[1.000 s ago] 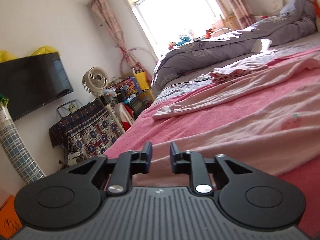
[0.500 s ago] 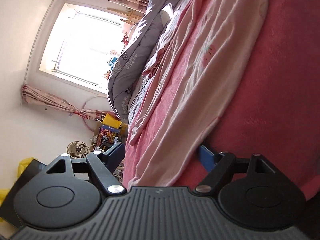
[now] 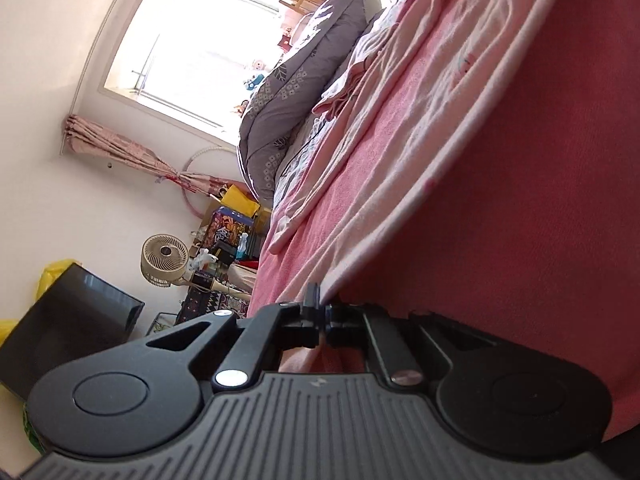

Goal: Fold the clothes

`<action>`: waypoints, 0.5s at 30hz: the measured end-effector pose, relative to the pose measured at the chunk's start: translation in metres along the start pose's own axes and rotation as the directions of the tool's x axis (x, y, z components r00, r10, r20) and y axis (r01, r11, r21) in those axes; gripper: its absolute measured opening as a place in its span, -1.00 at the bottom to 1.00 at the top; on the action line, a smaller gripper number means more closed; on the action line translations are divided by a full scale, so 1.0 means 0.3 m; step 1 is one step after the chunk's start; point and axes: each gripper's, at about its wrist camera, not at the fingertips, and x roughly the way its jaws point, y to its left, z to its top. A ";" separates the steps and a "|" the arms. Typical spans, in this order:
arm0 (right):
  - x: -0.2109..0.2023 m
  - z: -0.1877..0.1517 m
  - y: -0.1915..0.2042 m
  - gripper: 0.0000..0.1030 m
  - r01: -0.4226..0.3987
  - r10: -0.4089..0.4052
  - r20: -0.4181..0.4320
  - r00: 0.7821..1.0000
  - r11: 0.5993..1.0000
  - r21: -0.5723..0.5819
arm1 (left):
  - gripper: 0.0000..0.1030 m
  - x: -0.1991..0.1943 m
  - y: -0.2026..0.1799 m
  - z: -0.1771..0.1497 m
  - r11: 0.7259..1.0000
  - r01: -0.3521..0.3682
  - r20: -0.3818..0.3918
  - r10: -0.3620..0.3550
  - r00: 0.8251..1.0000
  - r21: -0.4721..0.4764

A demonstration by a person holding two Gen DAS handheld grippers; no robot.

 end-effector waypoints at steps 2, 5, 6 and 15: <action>-0.005 0.015 -0.016 -0.85 0.018 -0.019 0.015 1.000 1.000 0.020 | -0.93 0.003 0.040 0.010 0.999 0.003 0.003 -0.003 1.000 -0.054; 0.012 0.049 -0.044 -0.85 0.080 -0.082 0.053 0.995 0.996 0.039 | -0.84 0.007 0.101 0.025 0.991 0.008 0.008 -0.007 1.000 -0.133; 0.027 0.063 -0.054 -0.85 0.111 -0.114 0.070 0.991 0.993 0.046 | -0.81 0.008 0.121 0.030 0.987 0.010 0.010 -0.009 1.000 -0.160; 0.402 0.223 -0.143 -0.85 0.199 -0.205 0.065 0.977 0.975 0.095 | -0.75 0.380 0.303 0.193 0.982 -0.007 0.007 0.008 1.000 -0.188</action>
